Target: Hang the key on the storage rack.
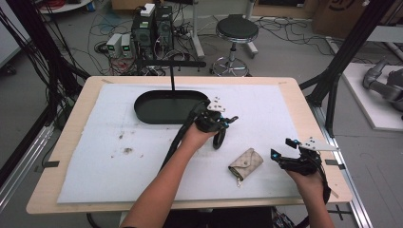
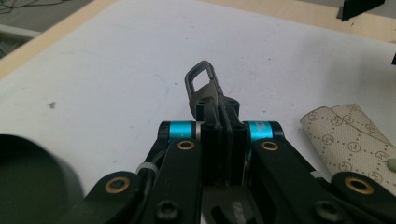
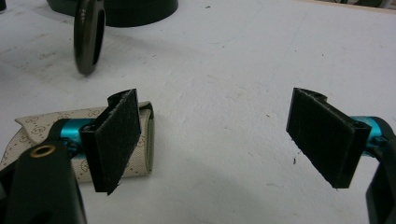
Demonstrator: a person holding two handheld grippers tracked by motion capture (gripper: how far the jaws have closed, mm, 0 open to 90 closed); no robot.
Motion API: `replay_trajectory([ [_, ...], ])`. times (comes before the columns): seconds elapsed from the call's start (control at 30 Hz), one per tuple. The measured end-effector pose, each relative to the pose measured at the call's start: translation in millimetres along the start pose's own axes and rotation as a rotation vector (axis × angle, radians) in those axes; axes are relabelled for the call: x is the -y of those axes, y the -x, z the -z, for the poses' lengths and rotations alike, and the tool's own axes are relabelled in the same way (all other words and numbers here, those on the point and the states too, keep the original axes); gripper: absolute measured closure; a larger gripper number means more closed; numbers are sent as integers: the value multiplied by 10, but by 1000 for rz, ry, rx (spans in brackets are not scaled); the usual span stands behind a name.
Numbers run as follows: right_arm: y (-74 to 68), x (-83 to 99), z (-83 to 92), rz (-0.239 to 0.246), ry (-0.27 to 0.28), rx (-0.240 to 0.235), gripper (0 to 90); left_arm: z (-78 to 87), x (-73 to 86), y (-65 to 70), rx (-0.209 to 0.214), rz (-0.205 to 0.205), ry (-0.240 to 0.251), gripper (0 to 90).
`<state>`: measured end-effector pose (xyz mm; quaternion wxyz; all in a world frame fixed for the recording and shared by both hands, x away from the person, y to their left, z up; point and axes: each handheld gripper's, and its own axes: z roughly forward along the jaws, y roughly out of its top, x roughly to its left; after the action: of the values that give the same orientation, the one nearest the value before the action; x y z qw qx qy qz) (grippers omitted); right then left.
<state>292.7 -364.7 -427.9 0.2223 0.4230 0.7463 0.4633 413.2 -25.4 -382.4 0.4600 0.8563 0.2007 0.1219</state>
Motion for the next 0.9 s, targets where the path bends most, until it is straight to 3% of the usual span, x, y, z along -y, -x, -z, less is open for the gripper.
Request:
replay_trajectory([
  [0.37,-34,-32,-77,12,-9,-18,183,642,30,-366,-111,58,57,875],
  [0.67,-47,-50,-138,21,-12,-25,183,997,18,-600,-183,90,90,875],
  [0.7,-47,-50,-142,21,-12,-26,183,1084,1,-666,-210,84,83,875],
  [0.77,-51,-50,-142,15,-16,-28,183,1130,-6,-702,-219,87,91,875],
  [0.9,-49,-45,-153,19,-18,-26,183,1328,-61,-851,-276,98,101,875],
])
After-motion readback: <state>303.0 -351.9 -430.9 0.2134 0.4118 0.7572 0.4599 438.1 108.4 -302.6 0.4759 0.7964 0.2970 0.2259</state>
